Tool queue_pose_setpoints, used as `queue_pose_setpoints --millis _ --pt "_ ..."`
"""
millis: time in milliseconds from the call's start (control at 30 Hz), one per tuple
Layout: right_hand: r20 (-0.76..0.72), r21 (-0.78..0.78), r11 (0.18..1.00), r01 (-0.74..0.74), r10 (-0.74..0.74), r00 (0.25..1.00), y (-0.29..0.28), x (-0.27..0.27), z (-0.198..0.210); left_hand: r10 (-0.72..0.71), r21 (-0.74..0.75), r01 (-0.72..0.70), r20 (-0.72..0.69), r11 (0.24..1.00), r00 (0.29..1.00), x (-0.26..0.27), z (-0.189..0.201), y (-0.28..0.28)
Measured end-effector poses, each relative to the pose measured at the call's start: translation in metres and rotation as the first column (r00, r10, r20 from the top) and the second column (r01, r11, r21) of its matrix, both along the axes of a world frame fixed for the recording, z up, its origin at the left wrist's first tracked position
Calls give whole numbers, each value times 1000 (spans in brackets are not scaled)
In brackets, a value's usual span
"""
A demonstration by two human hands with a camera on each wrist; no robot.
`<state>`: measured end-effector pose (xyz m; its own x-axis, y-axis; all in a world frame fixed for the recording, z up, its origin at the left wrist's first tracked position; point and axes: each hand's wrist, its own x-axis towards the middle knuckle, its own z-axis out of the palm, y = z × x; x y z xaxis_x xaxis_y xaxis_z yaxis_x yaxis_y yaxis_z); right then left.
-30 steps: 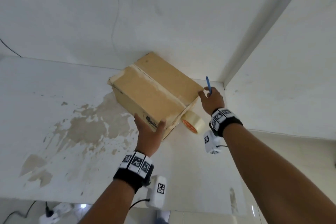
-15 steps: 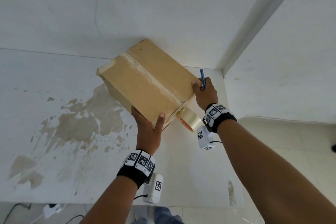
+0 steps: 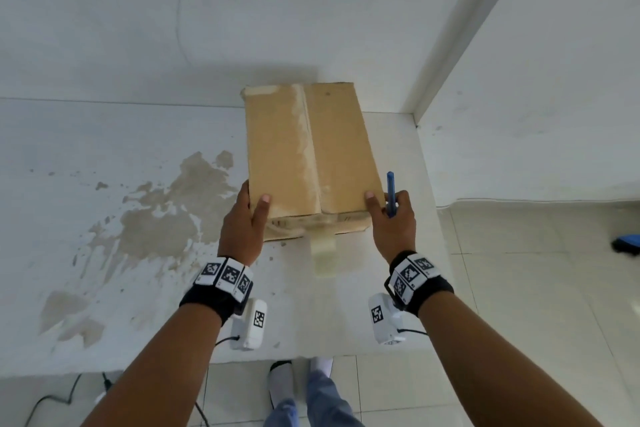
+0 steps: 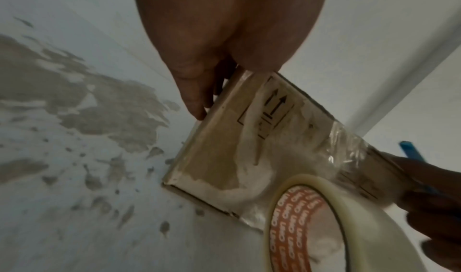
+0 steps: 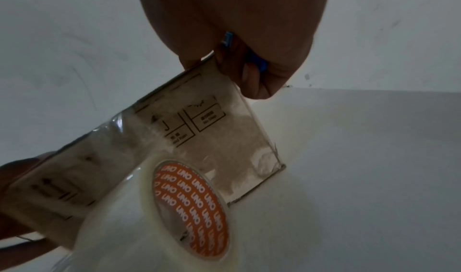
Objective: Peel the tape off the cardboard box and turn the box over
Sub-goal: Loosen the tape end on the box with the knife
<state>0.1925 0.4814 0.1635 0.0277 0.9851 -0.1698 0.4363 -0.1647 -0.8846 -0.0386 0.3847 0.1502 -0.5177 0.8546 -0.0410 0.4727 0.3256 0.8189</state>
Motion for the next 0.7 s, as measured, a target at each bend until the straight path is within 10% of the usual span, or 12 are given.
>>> queue_pose_setpoints --millis 333,567,700 --pt "-62 -51 994 91 -95 994 -29 -19 6 -46 -74 47 13 996 999 -26 9 4" --pt "-214 -168 981 99 -134 968 -37 0 11 217 122 -214 -11 969 976 -4 6 -23" --pt "-334 -200 979 37 -104 937 -60 17 14 54 46 -52 -38 998 998 26 -3 -57"
